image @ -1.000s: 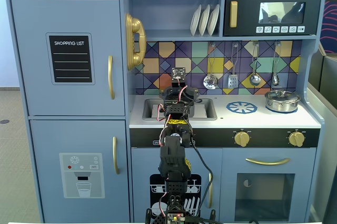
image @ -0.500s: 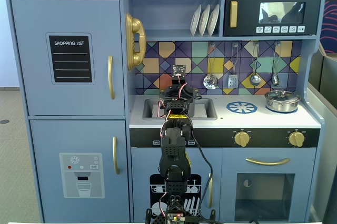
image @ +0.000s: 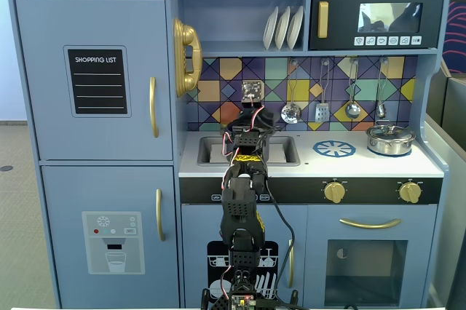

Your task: Take off the lid from the gray recipient and place it on the counter

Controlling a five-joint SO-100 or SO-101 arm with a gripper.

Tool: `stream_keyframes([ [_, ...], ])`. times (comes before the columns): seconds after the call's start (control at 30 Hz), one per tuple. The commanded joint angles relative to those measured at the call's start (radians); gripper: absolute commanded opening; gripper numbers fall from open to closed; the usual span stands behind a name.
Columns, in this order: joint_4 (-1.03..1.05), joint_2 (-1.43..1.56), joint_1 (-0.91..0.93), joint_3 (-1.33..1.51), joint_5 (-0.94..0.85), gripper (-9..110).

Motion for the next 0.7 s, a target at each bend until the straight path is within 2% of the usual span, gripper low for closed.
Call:
stream_keyframes([
  [0.0,-0.002,0.094,0.089,-0.094,0.009,0],
  [0.3,-0.074,0.101,0.408,0.037,0.094,0],
  [0.67,-0.244,0.009,0.505,0.216,0.101,0],
])
